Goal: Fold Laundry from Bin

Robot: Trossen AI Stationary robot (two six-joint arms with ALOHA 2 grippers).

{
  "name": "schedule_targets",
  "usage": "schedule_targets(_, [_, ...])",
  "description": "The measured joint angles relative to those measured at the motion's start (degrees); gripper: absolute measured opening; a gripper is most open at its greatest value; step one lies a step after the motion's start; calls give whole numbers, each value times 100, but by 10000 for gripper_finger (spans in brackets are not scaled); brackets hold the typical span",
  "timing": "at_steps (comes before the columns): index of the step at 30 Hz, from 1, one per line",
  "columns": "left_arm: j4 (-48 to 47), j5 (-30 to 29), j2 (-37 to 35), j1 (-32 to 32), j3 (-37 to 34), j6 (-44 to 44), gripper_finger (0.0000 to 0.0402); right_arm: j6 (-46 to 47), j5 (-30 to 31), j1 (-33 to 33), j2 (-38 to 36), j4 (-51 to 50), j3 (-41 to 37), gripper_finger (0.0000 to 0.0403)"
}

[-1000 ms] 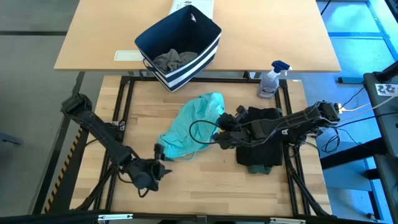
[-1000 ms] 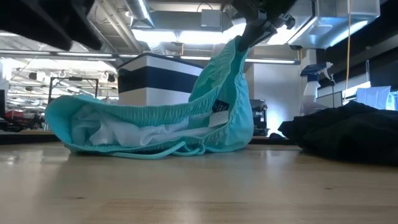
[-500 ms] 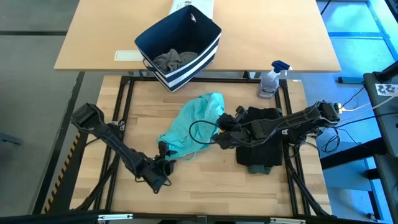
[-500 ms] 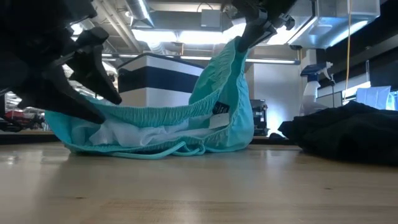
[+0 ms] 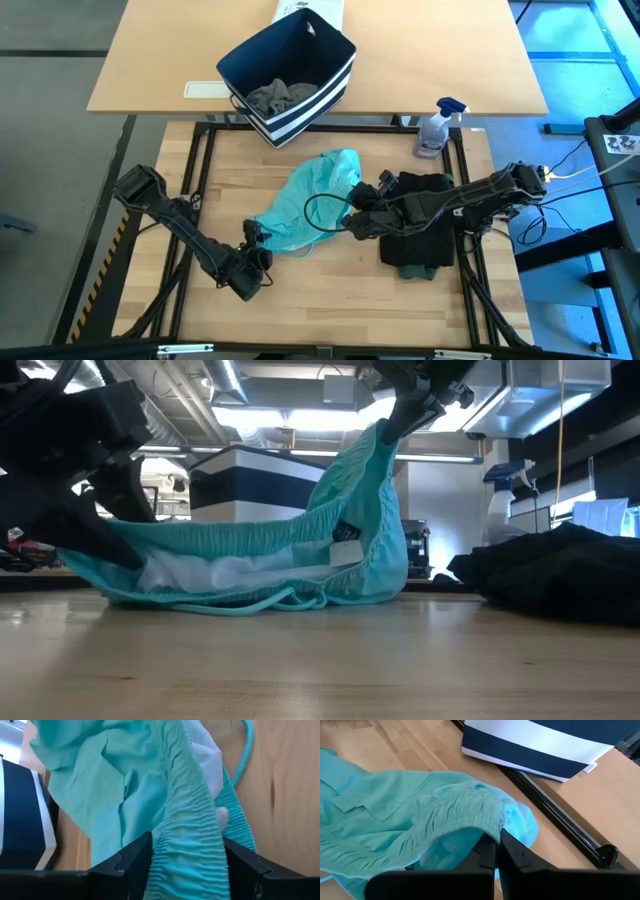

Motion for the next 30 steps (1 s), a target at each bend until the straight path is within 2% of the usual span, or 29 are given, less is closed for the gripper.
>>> schedule_targets(4, [-3, 10, 0, -11, 0, -46, 166, 0, 0, 0, 0, -16, 0, 1])
schedule_targets(8, [-330, 100, -55, -9, 1, -506, 152, 0, -2, 0, 0, -42, 0, 1])
schedule_targets(17, [-1395, 610, -703, -153, 2, -1671, 153, 0, -7, 0, 0, -42, 0, 1])
schedule_targets(30, [-1479, 634, -1189, -469, 2, -1856, 153, 0, -22, 0, 0, -44, 0, 1])
